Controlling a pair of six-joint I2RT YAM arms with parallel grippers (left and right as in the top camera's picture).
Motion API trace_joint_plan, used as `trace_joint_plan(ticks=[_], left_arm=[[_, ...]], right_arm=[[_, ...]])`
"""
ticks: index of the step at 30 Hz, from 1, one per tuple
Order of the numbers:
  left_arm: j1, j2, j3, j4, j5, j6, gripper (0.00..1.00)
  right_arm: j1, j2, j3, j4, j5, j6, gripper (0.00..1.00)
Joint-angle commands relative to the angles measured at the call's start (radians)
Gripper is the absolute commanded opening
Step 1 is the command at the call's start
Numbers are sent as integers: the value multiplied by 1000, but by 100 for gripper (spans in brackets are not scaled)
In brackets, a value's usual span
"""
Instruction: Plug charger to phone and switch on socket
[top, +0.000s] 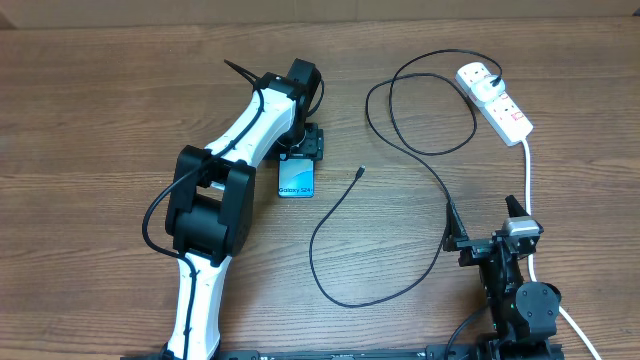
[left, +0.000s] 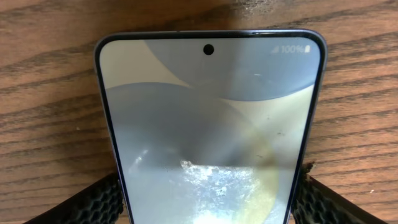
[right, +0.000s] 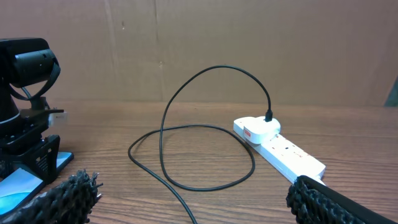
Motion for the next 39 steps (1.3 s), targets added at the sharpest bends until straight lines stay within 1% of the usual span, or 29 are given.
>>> trace_joint_plan(ticks=[1, 5, 11, 15, 20, 24, 31, 39], left_arm=[[13, 21, -29, 0, -6, 11, 79], [13, 21, -29, 0, -5, 6, 78], [13, 21, -29, 0, -4, -34, 79], [13, 21, -29, 0, -1, -35, 78], [13, 21, -29, -4, 12, -45, 76], [13, 21, -29, -4, 32, -53, 72], [13, 20, -26, -13, 38, -64, 74], [18, 20, 17, -62, 105, -70, 76]], right_arm=[[4, -12, -10, 6, 10, -5, 100], [4, -12, -10, 6, 10, -5, 100], [3, -12, -10, 6, 10, -5, 100], [4, -12, -10, 6, 10, -5, 100], [4, -12, -10, 6, 10, -5, 100], [4, -12, -10, 6, 10, -5, 100], [3, -12, -10, 6, 10, -5, 100], [4, -12, -10, 6, 10, -5, 100]])
